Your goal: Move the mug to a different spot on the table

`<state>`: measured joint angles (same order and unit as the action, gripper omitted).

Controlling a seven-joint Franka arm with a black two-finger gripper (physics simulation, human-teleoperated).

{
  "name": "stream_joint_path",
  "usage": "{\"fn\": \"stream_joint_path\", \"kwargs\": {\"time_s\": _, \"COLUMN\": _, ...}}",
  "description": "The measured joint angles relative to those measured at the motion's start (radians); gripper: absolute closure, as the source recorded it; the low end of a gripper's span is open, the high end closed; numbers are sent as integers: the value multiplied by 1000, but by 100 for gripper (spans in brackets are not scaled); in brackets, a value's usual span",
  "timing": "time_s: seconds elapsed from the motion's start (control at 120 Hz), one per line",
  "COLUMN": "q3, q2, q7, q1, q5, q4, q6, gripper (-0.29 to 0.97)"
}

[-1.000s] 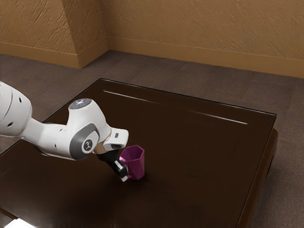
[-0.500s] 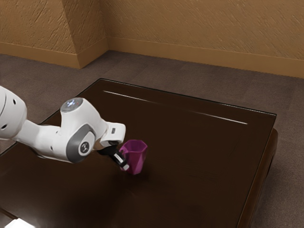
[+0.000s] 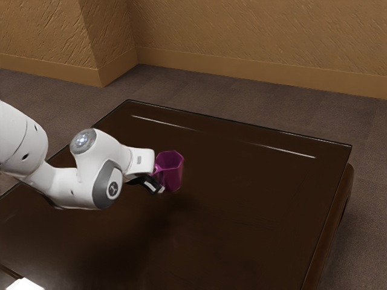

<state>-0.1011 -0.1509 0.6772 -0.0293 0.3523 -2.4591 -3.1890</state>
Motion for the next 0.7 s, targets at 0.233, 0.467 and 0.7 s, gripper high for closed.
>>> {"fn": "stream_joint_path", "kwargs": {"time_s": 0.233, "q3": 31, "q2": -68, "q7": 65, "q1": 3, "q5": 13, "q4": 22, "q6": -81, "gripper": 77}}
{"fn": "stream_joint_path", "kwargs": {"time_s": 0.467, "q3": 31, "q2": -120, "q7": 109, "q1": 2, "q5": 34, "q4": 25, "q6": -126, "gripper": 77}}
{"fn": "stream_joint_path", "kwargs": {"time_s": 0.7, "q3": 31, "q2": -149, "q7": 137, "q1": 3, "q5": 42, "q4": 30, "q6": -146, "gripper": 65}}
